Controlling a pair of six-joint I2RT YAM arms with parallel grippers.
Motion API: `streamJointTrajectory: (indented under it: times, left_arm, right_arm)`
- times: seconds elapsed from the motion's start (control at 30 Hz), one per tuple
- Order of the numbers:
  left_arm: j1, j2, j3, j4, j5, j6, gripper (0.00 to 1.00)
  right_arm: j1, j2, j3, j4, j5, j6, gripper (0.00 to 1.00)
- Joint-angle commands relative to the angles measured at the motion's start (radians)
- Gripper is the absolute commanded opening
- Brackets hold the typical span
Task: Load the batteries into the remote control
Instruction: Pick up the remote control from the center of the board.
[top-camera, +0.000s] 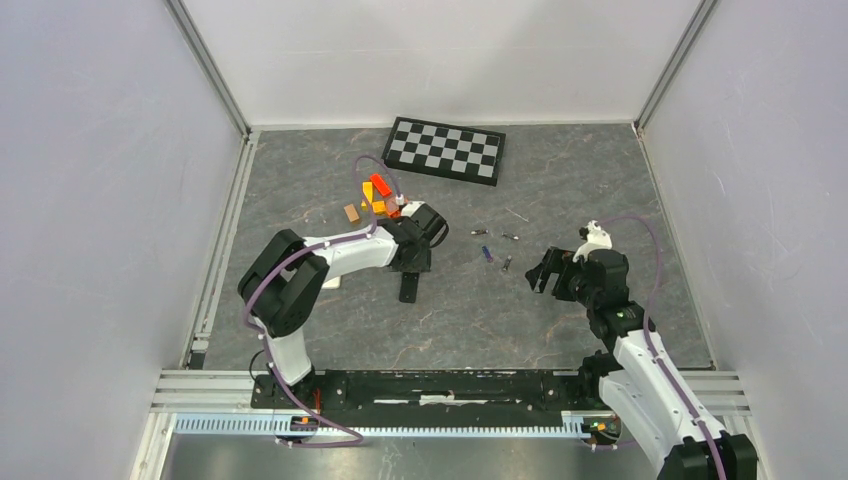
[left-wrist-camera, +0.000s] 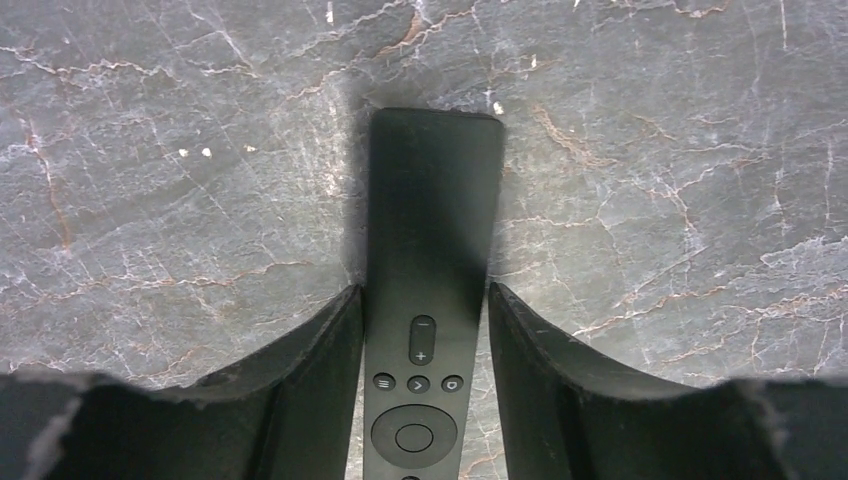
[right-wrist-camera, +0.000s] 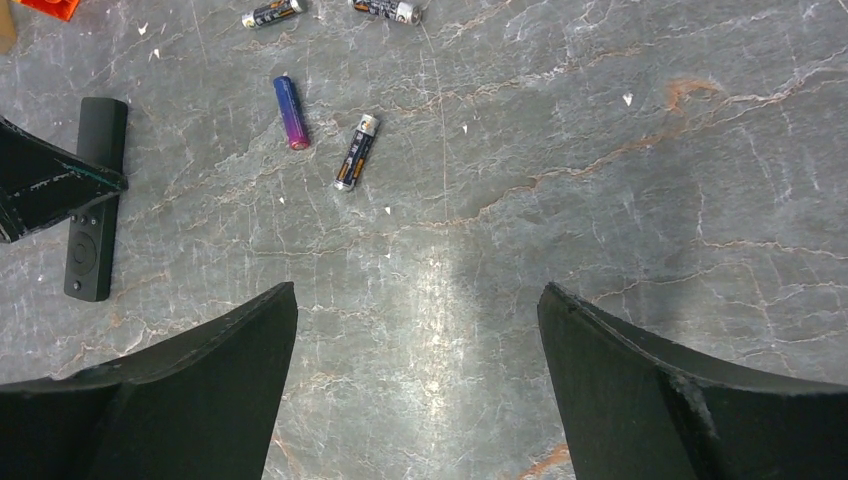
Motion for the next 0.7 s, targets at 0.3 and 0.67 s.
streamJointTrajectory:
  times: [0.3,0.67]
  left_arm:
    - [-0.005,-0.039,-0.011,0.015,0.157,0.046,0.36]
    - [0.001,-0.243,-0.01,0.296,0.672,-0.039,0.34]
  right_arm:
    - [0.034,-0.024,-0.031,0.091,-0.094,0.071,0.91]
    - [0.164,-0.074,-0.127,0.554,-0.184,0.414,0.95]
